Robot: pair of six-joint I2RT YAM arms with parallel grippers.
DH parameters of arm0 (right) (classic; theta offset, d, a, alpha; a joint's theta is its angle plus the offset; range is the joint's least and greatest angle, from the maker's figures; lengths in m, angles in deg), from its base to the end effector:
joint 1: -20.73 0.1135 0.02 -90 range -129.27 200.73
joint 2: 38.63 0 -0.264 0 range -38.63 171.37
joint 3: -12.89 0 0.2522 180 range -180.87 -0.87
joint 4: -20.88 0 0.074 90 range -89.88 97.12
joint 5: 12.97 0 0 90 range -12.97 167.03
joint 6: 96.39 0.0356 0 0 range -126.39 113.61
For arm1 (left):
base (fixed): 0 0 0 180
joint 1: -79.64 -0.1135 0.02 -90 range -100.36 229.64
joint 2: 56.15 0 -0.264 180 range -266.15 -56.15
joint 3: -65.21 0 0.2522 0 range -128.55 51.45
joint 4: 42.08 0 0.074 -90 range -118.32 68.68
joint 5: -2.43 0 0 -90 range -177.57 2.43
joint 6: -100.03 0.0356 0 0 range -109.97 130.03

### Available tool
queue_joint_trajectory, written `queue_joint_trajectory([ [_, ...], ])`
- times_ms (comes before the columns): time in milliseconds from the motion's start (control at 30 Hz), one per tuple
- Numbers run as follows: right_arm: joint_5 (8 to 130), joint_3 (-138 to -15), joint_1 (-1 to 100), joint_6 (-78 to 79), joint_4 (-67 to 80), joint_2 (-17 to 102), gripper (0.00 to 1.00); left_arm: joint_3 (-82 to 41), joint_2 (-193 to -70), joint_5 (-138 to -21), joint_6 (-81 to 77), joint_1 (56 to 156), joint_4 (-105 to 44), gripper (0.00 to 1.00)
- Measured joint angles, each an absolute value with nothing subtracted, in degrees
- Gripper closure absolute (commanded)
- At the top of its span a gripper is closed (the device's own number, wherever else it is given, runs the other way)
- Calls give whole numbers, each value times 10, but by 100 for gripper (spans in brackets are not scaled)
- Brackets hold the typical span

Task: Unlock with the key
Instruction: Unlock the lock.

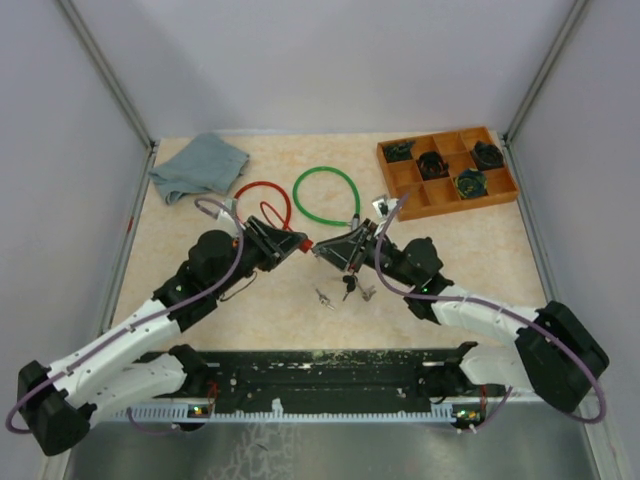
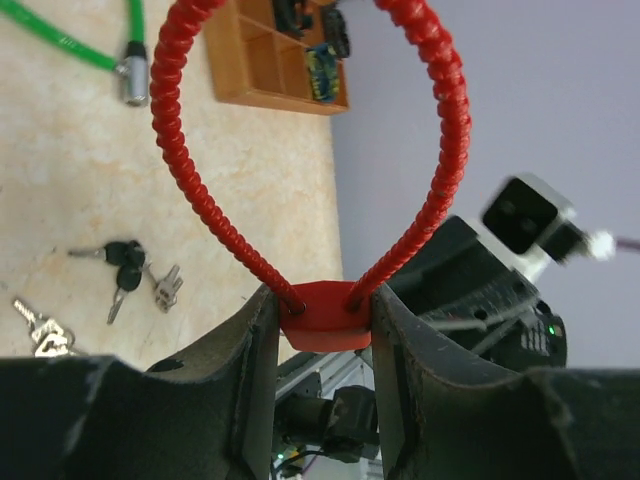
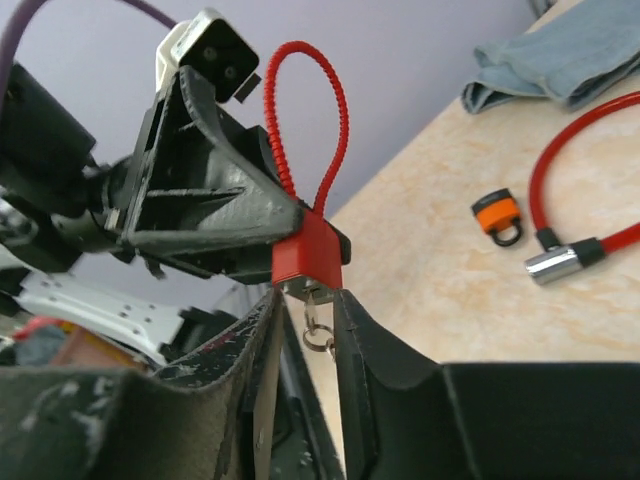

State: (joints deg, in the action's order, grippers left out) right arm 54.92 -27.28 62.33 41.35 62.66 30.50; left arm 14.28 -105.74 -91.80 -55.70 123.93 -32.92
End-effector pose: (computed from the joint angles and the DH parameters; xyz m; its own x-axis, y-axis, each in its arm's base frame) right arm 0.1787 0.1766 0.2618 -0.5468 0.4315 -0.7175 -0.7210 0.1930 0.6655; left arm 0.1518 -0.1444 0.3055 -0.6272 -0.6582 -0.4164 0.1760 0.4010 -0.8990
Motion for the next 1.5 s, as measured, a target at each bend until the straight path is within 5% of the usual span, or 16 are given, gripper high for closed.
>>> queue_joint_trajectory([
  [333,575,-280,648,221,458,252,65,82,-1136,-957,-635,1242,-166,100],
  [1000,604,-290,675,171,419,295,86,80,-1142,-956,-647,1242,-148,100],
  [1133,600,-296,675,165,428,306,100,80,-1142,-955,-647,1242,-148,100],
  [1500,610,-323,679,58,383,310,100,44,-1184,-948,-632,1235,-128,100],
])
